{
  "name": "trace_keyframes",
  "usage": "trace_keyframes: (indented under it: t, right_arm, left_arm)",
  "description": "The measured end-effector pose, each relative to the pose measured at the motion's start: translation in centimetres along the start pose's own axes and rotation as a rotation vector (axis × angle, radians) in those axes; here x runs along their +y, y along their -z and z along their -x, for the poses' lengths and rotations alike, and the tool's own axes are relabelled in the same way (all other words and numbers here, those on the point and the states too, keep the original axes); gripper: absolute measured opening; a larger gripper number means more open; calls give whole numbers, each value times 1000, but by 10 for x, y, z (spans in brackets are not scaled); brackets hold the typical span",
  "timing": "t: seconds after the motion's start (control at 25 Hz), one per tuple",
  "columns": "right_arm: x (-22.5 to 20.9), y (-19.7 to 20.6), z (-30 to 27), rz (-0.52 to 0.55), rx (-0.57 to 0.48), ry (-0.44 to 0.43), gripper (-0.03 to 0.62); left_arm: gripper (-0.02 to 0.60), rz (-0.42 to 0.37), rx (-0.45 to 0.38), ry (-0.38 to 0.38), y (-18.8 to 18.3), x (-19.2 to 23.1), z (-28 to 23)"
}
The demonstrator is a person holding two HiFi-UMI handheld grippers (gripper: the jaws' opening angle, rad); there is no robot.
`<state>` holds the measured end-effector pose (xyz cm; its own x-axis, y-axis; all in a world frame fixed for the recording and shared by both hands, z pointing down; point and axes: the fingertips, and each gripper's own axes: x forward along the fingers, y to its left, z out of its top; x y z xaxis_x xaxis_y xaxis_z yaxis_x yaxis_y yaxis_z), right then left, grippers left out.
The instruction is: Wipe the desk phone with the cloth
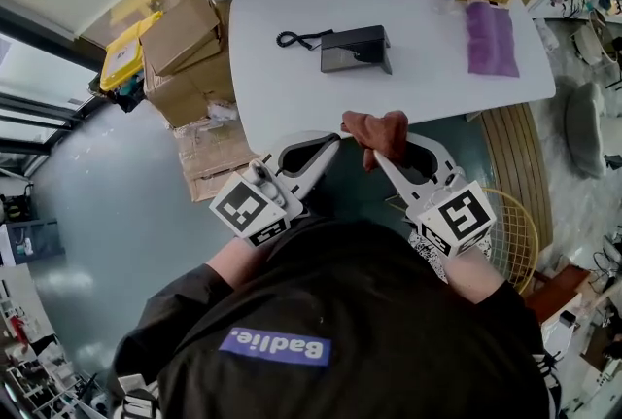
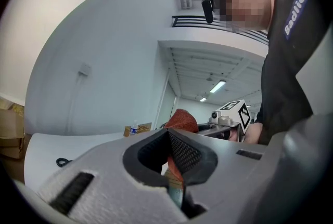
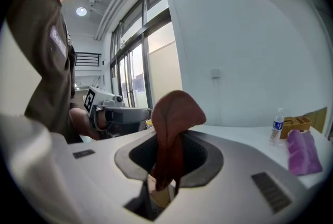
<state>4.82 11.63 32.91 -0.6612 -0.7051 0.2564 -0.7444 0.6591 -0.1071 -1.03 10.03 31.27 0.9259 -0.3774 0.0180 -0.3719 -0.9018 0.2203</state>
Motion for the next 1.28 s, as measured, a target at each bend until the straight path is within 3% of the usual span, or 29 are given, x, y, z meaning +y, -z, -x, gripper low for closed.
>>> trace_keyframes:
  t: [0.52,1.28]
  right_arm:
    - [-53,-25,-80,-14,30,149,89]
    - [-174,5,-79,-48,55,93,89]
  left_arm:
    - [9,-9,16,128,-26,101,-14]
    - [9,45,60,19,-7,130,-106]
